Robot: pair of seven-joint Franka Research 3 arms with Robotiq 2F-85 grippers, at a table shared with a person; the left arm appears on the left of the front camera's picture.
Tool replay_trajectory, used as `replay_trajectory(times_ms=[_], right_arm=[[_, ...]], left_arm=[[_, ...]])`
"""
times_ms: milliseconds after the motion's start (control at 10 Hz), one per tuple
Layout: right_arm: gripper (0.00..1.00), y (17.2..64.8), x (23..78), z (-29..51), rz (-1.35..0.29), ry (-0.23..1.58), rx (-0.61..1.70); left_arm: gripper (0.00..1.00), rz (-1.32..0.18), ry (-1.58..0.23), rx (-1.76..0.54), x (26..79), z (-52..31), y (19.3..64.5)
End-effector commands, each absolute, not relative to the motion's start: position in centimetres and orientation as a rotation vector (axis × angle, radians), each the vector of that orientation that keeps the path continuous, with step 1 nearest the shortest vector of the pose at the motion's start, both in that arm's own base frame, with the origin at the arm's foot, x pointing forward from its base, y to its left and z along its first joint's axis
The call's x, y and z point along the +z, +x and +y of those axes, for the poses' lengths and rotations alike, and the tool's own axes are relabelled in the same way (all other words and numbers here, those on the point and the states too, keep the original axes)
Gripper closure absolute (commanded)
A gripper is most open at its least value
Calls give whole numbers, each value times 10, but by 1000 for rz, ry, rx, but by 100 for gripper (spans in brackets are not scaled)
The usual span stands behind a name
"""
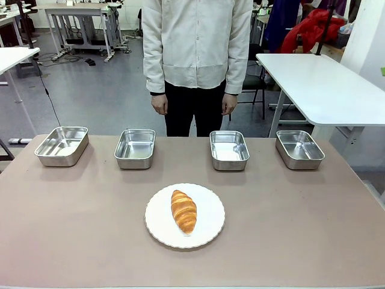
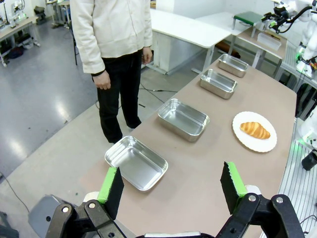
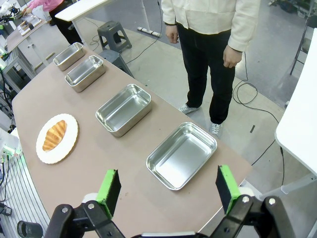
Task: Place the bread in the container.
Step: Place the Butter Roll into the Airtight Container indicated by the human.
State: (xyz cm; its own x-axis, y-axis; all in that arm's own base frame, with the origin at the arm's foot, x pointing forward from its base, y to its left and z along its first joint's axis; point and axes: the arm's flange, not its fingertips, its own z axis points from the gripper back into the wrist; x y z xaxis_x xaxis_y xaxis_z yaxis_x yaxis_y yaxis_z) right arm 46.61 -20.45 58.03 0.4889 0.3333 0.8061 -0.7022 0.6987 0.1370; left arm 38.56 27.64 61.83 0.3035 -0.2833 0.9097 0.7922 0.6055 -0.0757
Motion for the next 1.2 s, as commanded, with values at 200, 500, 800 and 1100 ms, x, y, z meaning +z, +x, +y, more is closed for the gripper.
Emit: replay_trajectory(times_ms=[200,500,800,1100], right_arm=[[0,466,582,-203,-851,496,670],[0,466,582,-203,-851,496,670],[0,466,582,-203,-851,496,670],[0,466,582,-203,-851,496,670]], left_arm=[[0,-1043,-591,-784,619,277,384],[0,-1043,-591,-784,619,277,384],[0,-1043,-591,-784,619,277,384],[0,-1043,-591,-784,619,277,384]])
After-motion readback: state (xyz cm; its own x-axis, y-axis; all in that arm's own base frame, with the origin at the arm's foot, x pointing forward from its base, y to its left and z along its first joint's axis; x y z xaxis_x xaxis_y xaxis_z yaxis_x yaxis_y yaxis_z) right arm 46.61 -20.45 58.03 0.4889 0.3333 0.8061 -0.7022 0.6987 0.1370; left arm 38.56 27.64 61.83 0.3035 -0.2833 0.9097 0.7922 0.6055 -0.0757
